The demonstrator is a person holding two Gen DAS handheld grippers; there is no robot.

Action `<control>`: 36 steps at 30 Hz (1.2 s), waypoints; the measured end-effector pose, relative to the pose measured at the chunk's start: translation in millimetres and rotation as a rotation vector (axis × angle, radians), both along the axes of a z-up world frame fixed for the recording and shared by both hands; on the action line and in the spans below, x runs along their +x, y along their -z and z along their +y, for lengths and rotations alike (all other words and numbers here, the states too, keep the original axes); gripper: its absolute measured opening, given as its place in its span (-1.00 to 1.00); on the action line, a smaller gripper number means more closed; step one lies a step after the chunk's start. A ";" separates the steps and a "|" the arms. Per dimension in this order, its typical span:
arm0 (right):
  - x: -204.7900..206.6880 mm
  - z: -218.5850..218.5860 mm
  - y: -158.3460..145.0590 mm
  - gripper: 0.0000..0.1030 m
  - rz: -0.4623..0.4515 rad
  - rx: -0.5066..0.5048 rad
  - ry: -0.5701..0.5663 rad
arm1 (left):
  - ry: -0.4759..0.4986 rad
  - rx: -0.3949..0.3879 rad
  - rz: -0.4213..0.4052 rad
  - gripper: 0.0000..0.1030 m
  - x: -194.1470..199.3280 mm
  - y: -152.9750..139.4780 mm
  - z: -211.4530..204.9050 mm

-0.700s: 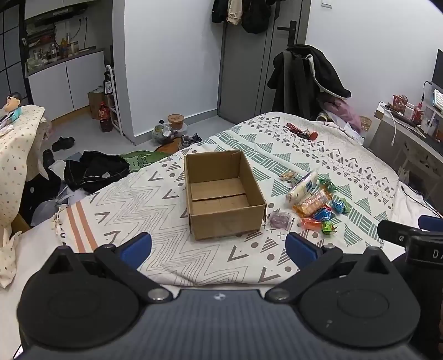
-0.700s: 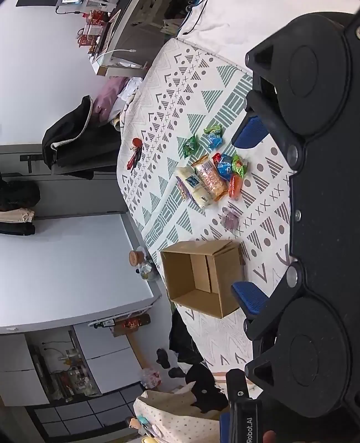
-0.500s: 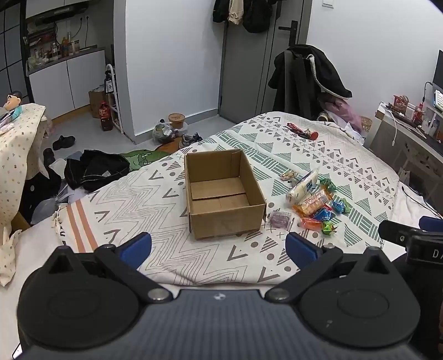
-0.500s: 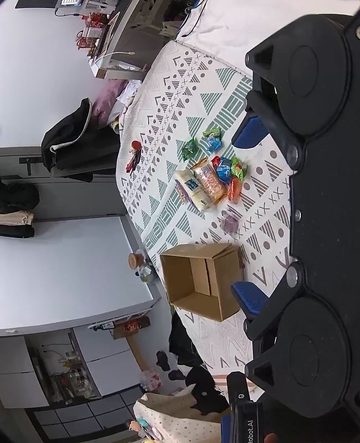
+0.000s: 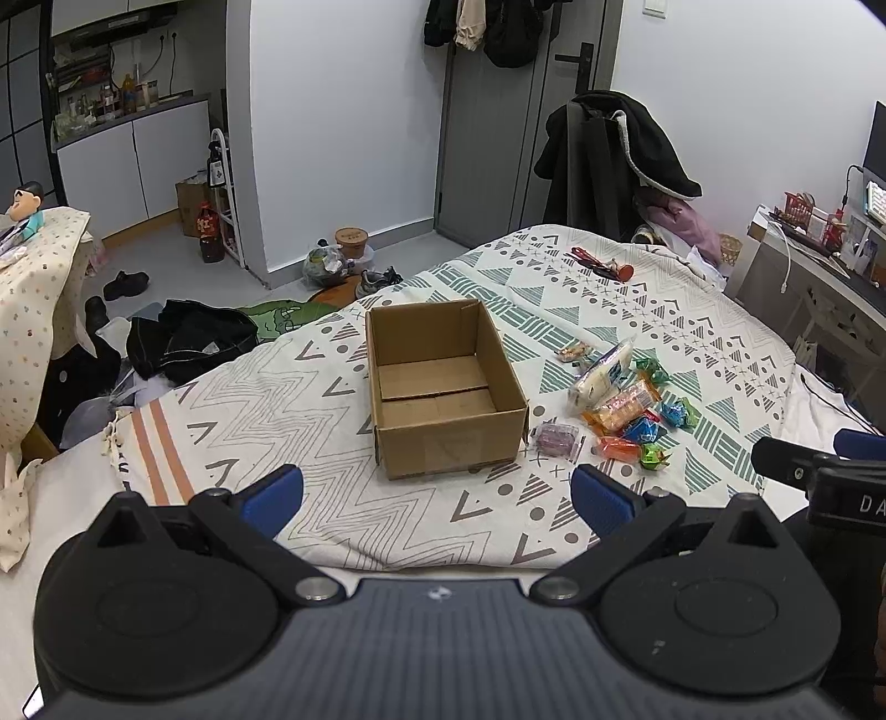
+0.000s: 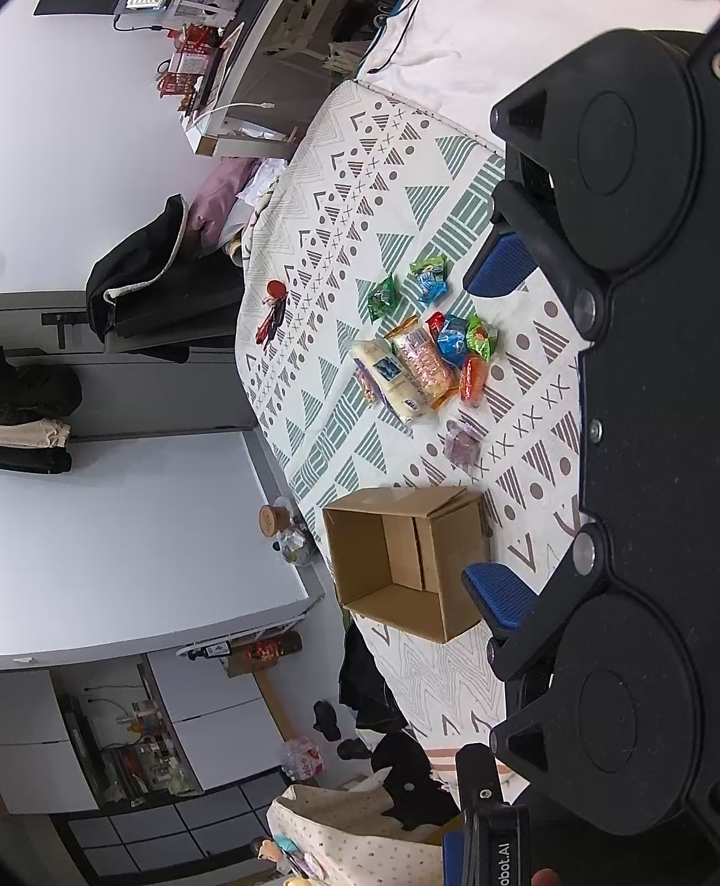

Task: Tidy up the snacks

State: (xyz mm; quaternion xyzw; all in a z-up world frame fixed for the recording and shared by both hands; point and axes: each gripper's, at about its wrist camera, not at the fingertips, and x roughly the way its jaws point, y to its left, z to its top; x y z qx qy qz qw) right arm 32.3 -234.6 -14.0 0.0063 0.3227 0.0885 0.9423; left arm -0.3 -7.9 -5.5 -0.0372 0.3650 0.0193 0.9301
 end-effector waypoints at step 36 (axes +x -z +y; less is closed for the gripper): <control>0.7 -2.5 -3.2 1.00 -0.008 -0.021 0.002 | 0.005 -0.004 -0.019 0.99 -5.4 -7.6 -1.0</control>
